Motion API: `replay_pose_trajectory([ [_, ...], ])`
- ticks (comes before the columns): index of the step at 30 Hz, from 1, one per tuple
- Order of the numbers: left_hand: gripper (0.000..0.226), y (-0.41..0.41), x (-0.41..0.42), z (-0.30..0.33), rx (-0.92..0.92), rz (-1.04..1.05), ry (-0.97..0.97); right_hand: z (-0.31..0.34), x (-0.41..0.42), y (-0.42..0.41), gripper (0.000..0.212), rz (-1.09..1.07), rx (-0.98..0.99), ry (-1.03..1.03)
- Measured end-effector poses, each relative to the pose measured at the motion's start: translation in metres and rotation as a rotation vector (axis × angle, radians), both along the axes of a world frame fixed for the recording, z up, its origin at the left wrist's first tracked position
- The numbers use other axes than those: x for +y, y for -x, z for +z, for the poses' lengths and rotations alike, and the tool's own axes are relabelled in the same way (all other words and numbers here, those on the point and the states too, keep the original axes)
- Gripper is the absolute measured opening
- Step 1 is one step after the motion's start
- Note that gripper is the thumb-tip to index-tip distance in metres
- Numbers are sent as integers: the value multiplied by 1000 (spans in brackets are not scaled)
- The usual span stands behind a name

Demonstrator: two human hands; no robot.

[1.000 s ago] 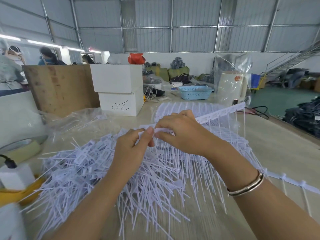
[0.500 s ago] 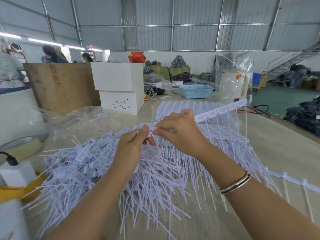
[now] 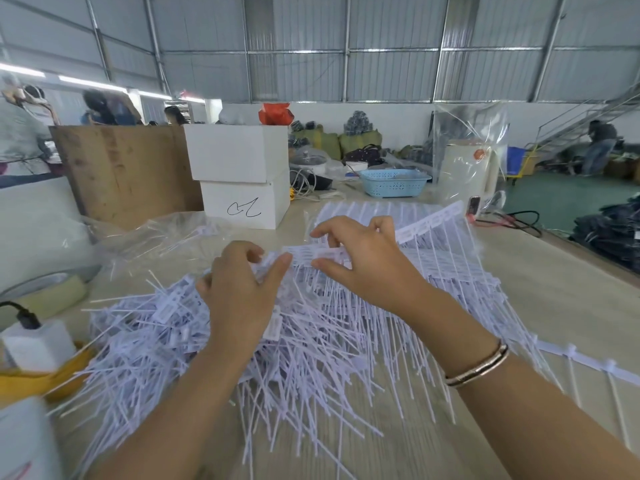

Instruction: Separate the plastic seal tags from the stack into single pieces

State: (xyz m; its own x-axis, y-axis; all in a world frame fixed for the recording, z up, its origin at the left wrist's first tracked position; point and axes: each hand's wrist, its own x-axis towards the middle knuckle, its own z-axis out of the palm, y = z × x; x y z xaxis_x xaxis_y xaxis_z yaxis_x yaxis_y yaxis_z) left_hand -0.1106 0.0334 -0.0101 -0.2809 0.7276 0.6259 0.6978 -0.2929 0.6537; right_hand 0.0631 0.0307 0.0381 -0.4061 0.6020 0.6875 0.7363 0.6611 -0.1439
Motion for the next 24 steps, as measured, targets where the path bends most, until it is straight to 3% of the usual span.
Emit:
replay_pose_trajectory([
  [3, 38, -3, -5, 4, 74, -131, -129, -1, -2, 4, 42, 5, -22, 11],
  [6, 20, -13, -13, 6, 3, -491, -117, -2, -1, 6, 45, 62, -30, 43],
  [8, 4, -18, -13, 5, -96, -574, -70, -2, -1, 6, 46, 118, -36, 64],
  [12, 15, -15, -7, 2, -246, -566, 29, 1, 2, -7, 51, 148, -82, 133],
  [15, 16, -13, -5, 0, -185, -549, -4, 5, 6, -19, 30, 31, -163, 122],
  [18, 16, -15, -8, 1, -147, -542, -19, 6, 9, -23, 24, -86, -255, 117],
  [21, 16, -15, -11, 4, -138, -552, -25, 8, 9, -24, 15, -29, -197, 150],
  [24, 39, -16, -14, 4, -50, -565, -20, 8, 7, -20, 14, 41, -156, 177],
])
